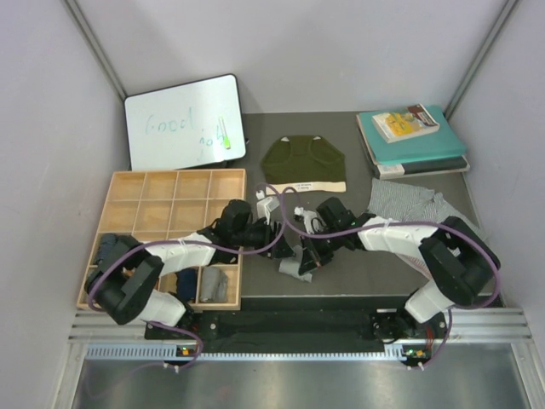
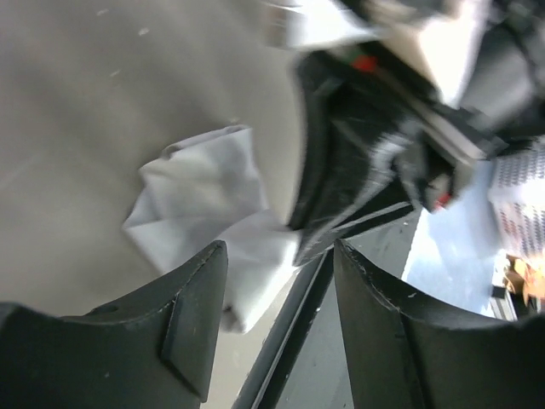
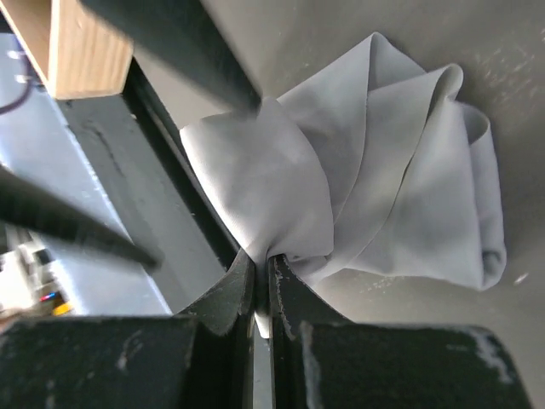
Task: Roll the underwear
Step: Roll the underwear to the center of the board.
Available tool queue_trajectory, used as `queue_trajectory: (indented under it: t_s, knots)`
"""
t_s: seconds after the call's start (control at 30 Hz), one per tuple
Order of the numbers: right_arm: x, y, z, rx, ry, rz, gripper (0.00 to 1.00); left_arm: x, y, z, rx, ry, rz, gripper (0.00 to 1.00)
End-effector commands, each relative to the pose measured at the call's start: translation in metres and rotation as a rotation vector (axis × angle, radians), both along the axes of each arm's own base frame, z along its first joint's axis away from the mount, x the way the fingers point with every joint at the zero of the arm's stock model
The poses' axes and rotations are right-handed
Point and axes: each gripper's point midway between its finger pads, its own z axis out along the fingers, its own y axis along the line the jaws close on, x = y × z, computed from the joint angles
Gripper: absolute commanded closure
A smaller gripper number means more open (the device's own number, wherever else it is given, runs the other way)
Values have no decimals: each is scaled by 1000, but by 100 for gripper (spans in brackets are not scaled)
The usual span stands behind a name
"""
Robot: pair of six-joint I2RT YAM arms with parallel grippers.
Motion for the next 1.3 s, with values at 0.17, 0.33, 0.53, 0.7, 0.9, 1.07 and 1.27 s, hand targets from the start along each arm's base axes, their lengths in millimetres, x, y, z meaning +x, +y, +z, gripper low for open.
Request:
queue_trajectory:
  t_s: [0.17,0.33,0.53,0.7,0.9,1.07,1.27]
  knots:
    - [12,3,4,70,122,32,100,-1,-18,0,-106,-53,-91,42]
    - [17,-2,-4,69,150,8,100,-3,-16,-8,-83,-40,-100,42]
    - [17,-1,-12,63,178,12,100,-11,-15,-9,-99,-14,-124,43]
    - [18,-3,-16,67,188,-1,100,-19,-11,-19,-80,7,-123,43]
    - [22,-4,-20,67,201,-10,100,-22,-12,-26,-71,15,-130,42]
    - [23,-4,-22,69,211,-13,100,-27,-15,-32,-57,24,-146,42]
    - [26,-5,-23,75,218,-21,100,-26,-13,-48,15,38,-131,65]
